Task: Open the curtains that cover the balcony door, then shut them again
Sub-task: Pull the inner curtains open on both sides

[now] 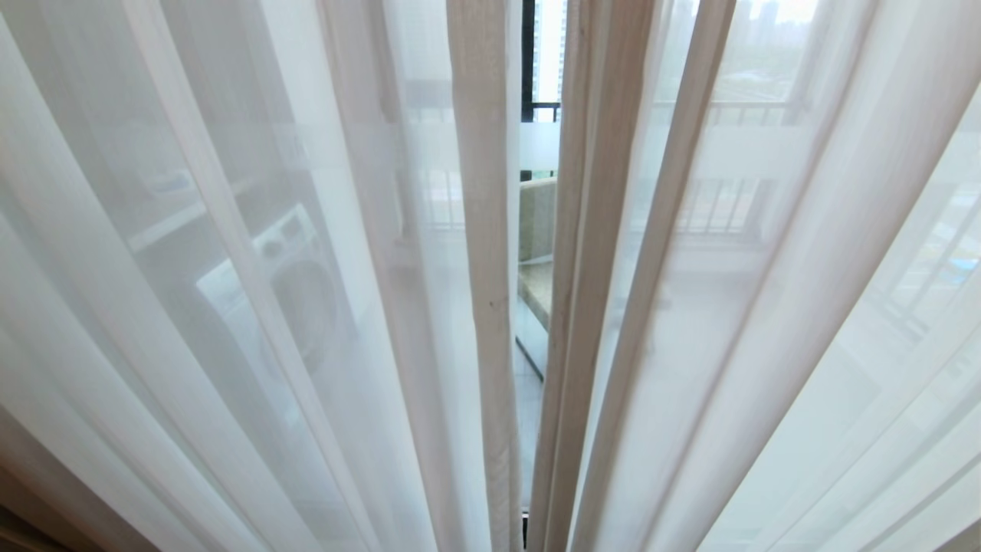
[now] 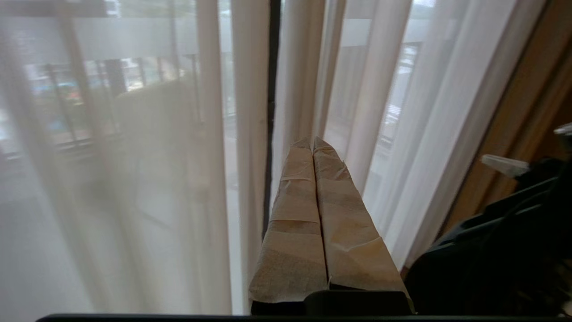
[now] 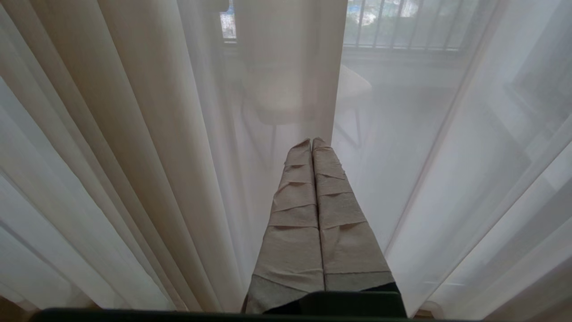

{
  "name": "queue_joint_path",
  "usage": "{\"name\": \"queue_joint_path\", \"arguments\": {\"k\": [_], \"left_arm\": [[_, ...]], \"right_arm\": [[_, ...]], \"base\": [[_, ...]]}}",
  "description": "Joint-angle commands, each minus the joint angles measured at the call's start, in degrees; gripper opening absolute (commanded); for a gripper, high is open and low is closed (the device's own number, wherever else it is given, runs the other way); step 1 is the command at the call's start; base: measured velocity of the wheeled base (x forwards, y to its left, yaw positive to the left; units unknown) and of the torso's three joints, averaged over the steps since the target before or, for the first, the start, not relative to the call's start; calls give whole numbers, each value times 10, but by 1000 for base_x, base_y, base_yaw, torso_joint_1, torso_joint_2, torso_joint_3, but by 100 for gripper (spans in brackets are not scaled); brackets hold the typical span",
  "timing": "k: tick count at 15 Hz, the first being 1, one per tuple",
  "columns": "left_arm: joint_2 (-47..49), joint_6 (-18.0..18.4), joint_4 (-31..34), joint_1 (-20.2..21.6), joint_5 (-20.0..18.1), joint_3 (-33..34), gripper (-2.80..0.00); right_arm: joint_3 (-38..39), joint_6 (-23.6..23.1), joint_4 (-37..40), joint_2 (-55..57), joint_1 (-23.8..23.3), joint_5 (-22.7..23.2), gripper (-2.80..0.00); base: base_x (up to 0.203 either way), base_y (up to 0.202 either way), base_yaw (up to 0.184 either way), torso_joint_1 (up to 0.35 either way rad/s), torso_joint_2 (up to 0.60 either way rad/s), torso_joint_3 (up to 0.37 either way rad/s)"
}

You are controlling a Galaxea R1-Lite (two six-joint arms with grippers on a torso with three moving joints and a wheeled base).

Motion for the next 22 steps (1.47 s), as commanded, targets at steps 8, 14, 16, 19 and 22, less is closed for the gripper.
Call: {"name": "queue_joint_path", "arguments": {"k": [8,14,16,19,22], "left_arm": [[251,-91,2,2,-300,-273,-280],[391,-89,-12,-8,-326,-354,-280],[446,-87,-39,-25,-320,-378,-280],[517,-86,-55,-113,-261,-430,-280],[575,-61,-39,-184,-150,-497,-280]], "right_arm": [[0,0,0,0,0,0,-280],[0,0,0,0,0,0,-280],[0,0,0,0,0,0,-280],[0,0,0,0,0,0,-280],[0,0,0,0,0,0,-280]], "base": [[0,0,0,0,0,0],[0,0,0,0,0,0],[0,0,0,0,0,0],[0,0,0,0,0,0],[0,0,0,0,0,0]]}}
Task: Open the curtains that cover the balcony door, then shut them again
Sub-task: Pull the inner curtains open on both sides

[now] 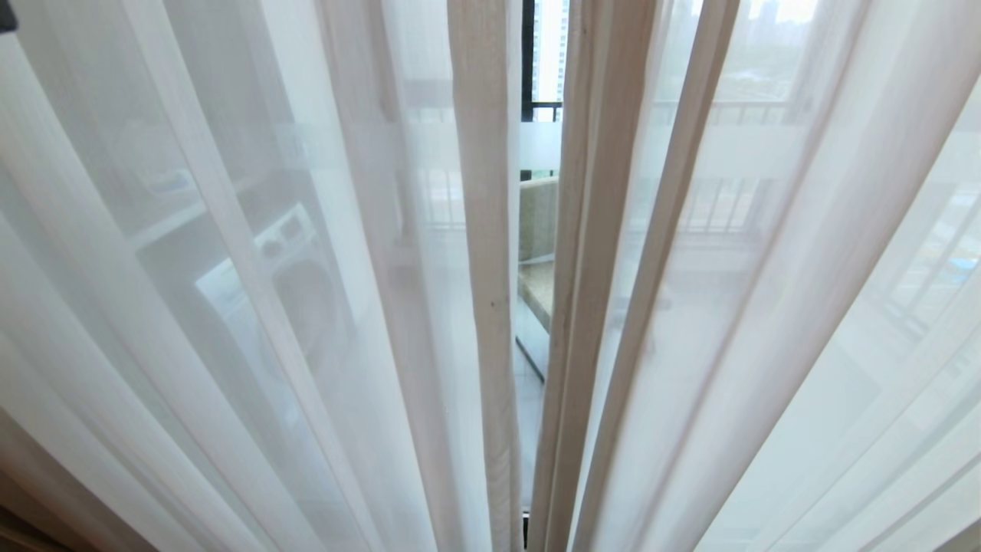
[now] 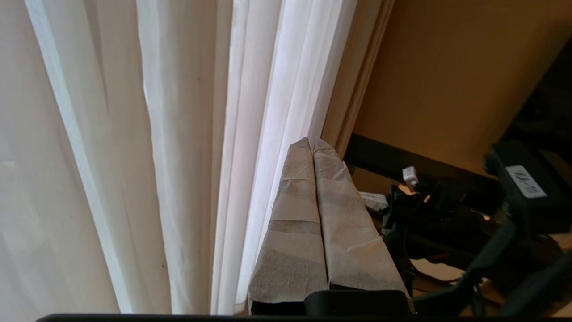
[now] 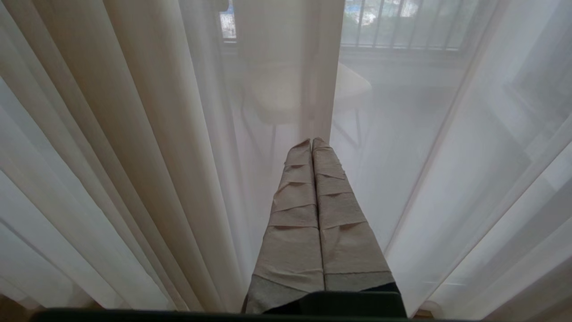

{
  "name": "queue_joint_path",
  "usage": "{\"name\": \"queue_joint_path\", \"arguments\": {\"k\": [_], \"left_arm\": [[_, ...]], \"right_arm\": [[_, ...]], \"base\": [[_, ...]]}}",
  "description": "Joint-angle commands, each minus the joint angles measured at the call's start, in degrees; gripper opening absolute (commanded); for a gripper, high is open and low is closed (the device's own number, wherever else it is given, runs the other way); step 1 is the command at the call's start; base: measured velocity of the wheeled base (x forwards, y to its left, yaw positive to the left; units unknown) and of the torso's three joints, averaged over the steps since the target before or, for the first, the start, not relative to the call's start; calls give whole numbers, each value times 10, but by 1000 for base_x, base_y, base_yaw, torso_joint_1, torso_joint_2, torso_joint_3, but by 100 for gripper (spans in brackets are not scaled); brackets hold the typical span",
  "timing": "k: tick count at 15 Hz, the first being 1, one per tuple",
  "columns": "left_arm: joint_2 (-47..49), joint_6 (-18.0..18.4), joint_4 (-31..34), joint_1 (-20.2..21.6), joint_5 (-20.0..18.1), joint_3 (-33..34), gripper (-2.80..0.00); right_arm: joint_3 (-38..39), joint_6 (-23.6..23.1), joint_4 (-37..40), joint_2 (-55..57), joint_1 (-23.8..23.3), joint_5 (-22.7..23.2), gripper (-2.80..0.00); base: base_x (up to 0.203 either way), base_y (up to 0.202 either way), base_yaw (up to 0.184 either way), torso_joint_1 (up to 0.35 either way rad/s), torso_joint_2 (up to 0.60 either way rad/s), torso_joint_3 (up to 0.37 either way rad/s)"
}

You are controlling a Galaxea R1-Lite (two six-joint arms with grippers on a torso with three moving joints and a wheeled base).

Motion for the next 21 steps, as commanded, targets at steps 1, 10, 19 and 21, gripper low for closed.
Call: {"name": "queue_joint_path", "arguments": {"k": [1,10,19,21], "left_arm": [[51,30,44,-42,66,-40,-280],[59,109,140,-233,432,-77,0],[102,129,131,-309,606,-77,0],[118,159,125,-310,654,-78,0]], "right_arm": [[0,0,0,0,0,0,-280],[0,0,0,0,0,0,-280],[0,0,0,0,0,0,-280],[0,0,0,0,0,0,-280]], "base": [[0,0,0,0,0,0],[0,0,0,0,0,0],[0,0,0,0,0,0],[0,0,0,0,0,0]]}}
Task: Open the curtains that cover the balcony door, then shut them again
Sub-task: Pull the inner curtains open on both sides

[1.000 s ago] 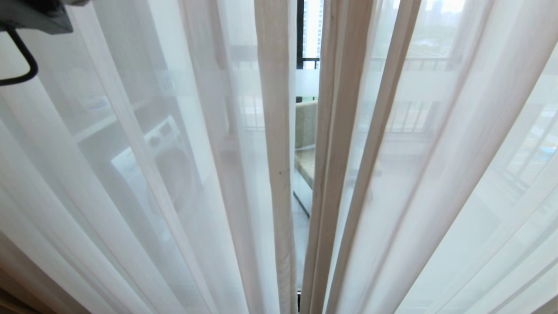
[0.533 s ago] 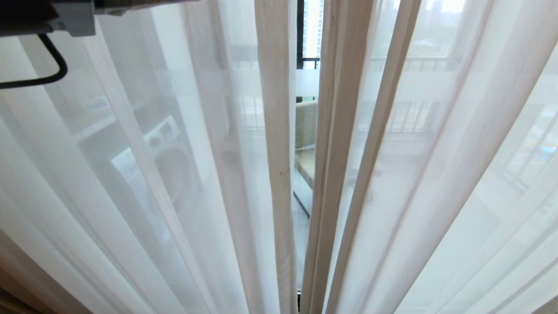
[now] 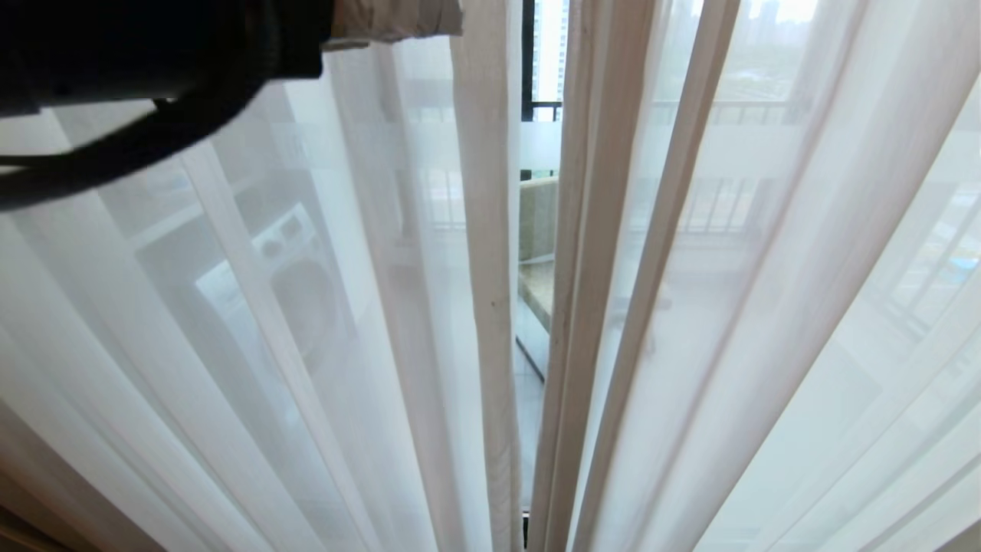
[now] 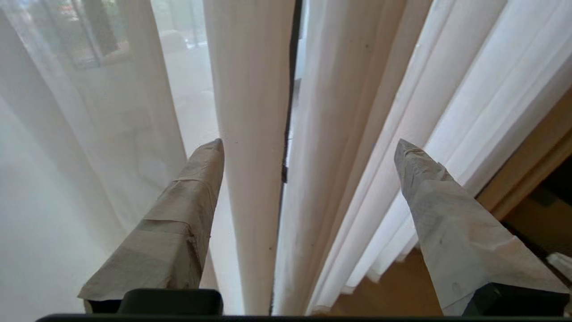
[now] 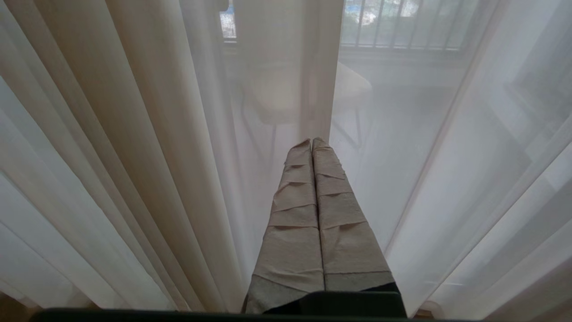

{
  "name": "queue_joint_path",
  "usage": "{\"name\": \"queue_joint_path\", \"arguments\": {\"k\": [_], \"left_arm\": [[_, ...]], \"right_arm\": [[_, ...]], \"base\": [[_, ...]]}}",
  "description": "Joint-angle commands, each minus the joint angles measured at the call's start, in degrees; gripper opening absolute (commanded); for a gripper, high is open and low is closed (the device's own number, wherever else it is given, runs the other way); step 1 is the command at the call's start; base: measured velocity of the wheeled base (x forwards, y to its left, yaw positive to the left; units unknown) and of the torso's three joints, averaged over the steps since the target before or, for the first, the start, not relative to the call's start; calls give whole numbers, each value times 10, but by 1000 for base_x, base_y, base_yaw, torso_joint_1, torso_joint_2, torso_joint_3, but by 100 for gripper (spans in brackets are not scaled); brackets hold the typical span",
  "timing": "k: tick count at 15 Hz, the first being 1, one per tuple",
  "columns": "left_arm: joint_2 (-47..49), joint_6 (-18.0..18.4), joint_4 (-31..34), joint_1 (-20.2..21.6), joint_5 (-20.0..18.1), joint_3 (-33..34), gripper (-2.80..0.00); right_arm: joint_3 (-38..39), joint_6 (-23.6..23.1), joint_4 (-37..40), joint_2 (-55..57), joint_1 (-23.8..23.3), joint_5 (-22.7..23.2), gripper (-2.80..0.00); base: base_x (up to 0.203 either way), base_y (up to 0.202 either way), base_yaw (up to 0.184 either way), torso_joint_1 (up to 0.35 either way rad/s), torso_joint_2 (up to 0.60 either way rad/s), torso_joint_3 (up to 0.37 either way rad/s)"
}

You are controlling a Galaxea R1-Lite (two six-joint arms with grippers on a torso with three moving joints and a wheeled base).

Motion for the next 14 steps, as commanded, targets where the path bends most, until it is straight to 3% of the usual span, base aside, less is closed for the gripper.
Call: {"name": "queue_joint_path", "arguments": {"k": [1,6,9,14], "left_arm": [[30,11,-19,-3,41,-5,0],[99,27,-52,-3,103,-77,0],[146,36,-52,3,114,-139,0],[232,82,-76,27,130,-262,0]], "right_arm": [[0,0,0,0,0,0,-280],[0,0,0,0,0,0,-280],[0,0,0,0,0,0,-280],[0,0,0,0,0,0,-280]], "base": [[0,0,0,0,0,0],[0,0,0,0,0,0],[0,0,0,0,0,0],[0,0,0,0,0,0]]}}
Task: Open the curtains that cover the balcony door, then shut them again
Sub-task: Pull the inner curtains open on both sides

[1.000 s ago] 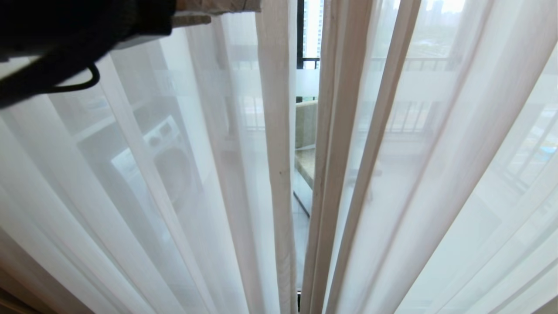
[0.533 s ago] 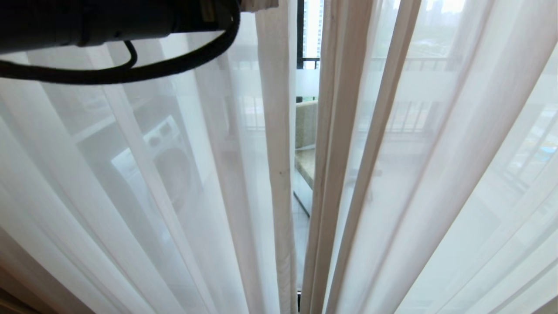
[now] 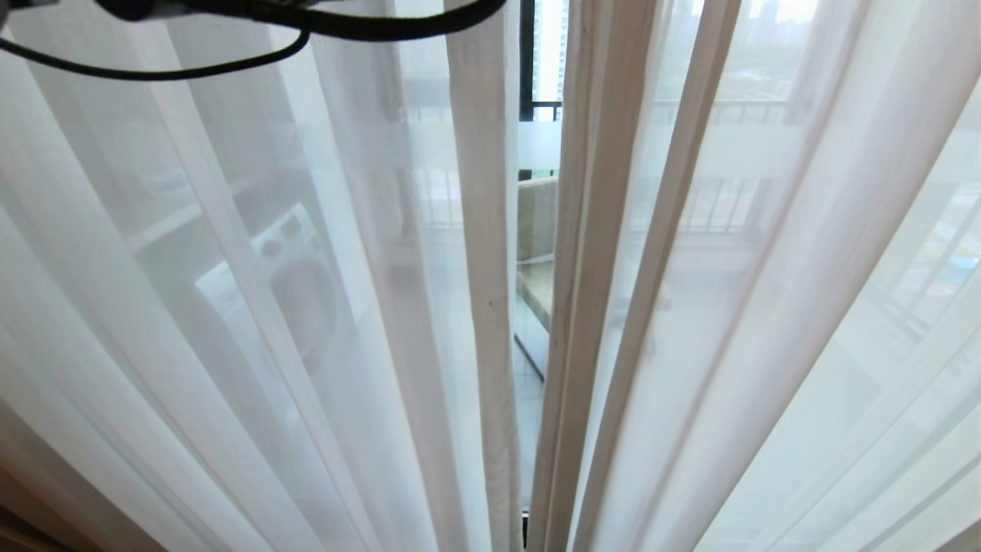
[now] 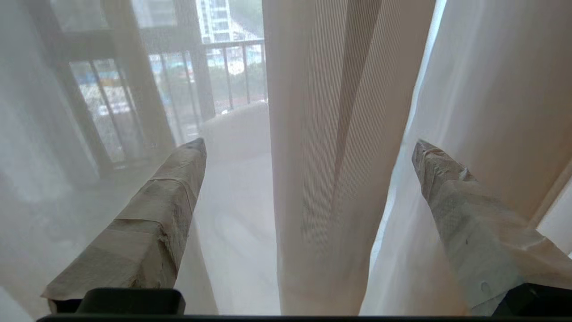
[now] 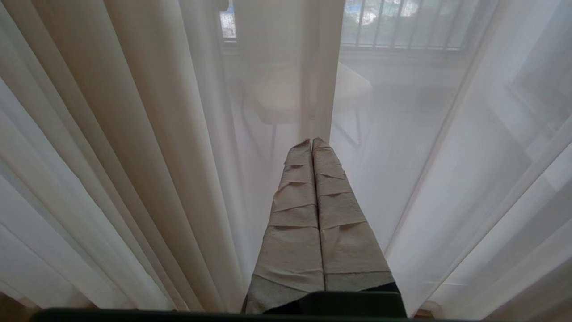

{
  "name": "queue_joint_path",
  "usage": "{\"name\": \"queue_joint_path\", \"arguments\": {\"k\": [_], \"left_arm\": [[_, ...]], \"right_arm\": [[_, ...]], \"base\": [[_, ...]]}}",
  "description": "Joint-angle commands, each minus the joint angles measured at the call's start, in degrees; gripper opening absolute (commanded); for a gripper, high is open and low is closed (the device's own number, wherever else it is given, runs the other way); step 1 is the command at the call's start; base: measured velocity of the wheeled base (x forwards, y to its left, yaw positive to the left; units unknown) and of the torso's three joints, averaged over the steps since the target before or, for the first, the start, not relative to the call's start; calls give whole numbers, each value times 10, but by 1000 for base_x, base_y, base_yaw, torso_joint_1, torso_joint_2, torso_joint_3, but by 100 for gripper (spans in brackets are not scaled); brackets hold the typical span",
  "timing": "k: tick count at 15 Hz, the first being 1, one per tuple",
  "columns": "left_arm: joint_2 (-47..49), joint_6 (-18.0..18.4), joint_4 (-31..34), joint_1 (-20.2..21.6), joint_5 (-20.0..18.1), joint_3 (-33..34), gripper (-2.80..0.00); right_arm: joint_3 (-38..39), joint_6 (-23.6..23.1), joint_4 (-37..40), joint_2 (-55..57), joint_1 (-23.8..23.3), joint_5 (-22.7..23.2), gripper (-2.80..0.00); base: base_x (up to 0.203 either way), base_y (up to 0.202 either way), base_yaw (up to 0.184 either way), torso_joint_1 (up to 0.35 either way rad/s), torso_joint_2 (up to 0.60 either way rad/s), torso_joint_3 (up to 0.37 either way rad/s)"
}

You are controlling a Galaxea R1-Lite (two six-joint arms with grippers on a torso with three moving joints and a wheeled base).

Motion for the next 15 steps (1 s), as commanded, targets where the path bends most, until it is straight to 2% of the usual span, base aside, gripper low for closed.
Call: {"name": "queue_joint_path", "arguments": {"k": [1,7,8,15], "left_arm": [[47,24,-13,15,2,-39,0],[54,33,-36,22,4,-39,0],[55,33,-36,22,4,-39,-280],[59,34,-36,22,5,-39,-280]], "right_arm": [[0,0,0,0,0,0,-280],[0,0,0,0,0,0,-280],[0,0,0,0,0,0,-280],[0,0,0,0,0,0,-280]], "base": [[0,0,0,0,0,0],[0,0,0,0,0,0],[0,0,0,0,0,0],[0,0,0,0,0,0]]}}
